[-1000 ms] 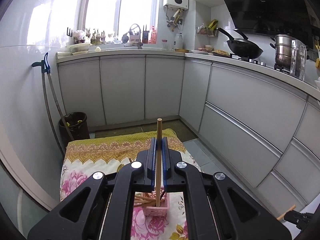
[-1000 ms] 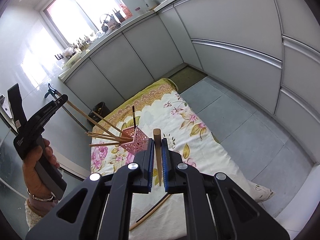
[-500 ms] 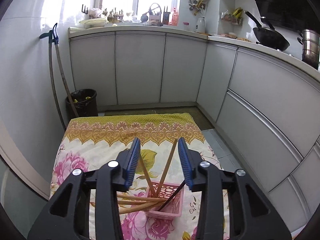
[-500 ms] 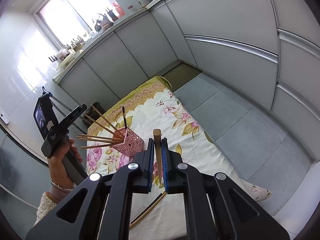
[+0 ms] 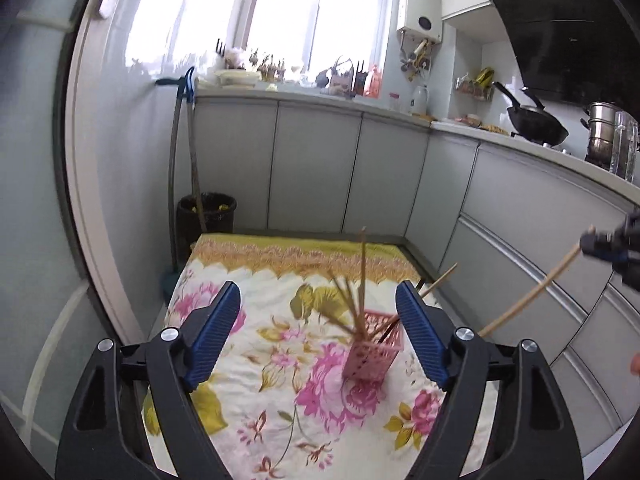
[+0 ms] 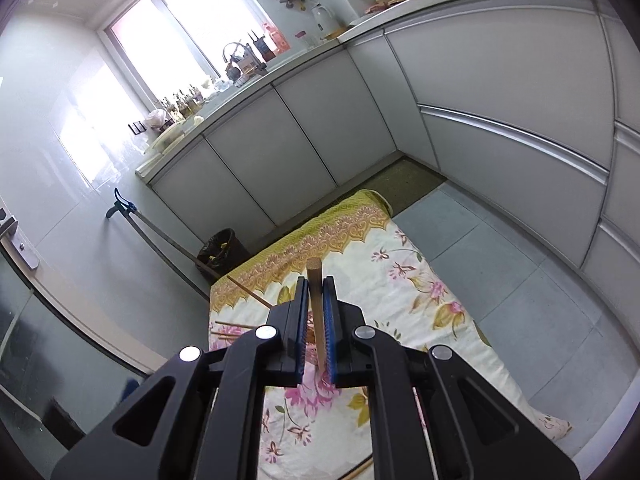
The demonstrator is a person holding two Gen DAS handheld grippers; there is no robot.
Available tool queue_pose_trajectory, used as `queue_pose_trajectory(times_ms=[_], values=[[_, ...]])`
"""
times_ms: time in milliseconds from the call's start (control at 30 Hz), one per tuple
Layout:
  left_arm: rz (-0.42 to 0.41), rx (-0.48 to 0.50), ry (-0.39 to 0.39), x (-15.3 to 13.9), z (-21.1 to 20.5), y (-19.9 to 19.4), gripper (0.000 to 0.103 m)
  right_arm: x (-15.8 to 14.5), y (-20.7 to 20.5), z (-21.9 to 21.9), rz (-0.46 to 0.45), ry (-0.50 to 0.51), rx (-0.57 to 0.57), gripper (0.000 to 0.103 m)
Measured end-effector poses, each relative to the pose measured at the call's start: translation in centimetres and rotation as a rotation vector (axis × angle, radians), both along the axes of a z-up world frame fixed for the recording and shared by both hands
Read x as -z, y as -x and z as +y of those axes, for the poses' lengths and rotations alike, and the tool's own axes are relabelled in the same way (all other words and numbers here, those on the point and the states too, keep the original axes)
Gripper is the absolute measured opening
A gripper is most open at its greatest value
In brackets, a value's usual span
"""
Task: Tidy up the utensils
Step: 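Insert both held sticks into the pink holder and open both grippers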
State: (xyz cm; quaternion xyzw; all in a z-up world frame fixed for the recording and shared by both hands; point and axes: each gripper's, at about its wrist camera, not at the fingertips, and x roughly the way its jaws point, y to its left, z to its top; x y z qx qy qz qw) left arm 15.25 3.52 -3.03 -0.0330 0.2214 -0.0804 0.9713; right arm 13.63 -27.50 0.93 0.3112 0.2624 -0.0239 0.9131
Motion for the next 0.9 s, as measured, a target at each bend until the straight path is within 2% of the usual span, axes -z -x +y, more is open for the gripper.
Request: queue_pose_trajectory(times_ms=[167,467,700,900], values=[[0.091,-0.033,-0.008,3.0,2.2,-1.1,0.075,-0.8,-4.2,1.6,-0.008,0.024,0.002,0.008],[0.094,-0.030,0.015,3.4,3.5,-1.5,0.074,1.2,-8.8,5.0,0.043,0.152,-0.006,0.008],[0.099,-0.028,0.026,3.4,3.9,-1.6,0.074,4.3,-10.4,7.6,0.098,0.236,-0.026,0.008],[0.107,-0.024,0.028,3.5,4.0,-1.6,0.074,5.3,-10.8,9.1,0.107,0.276,-0.040,0.010]])
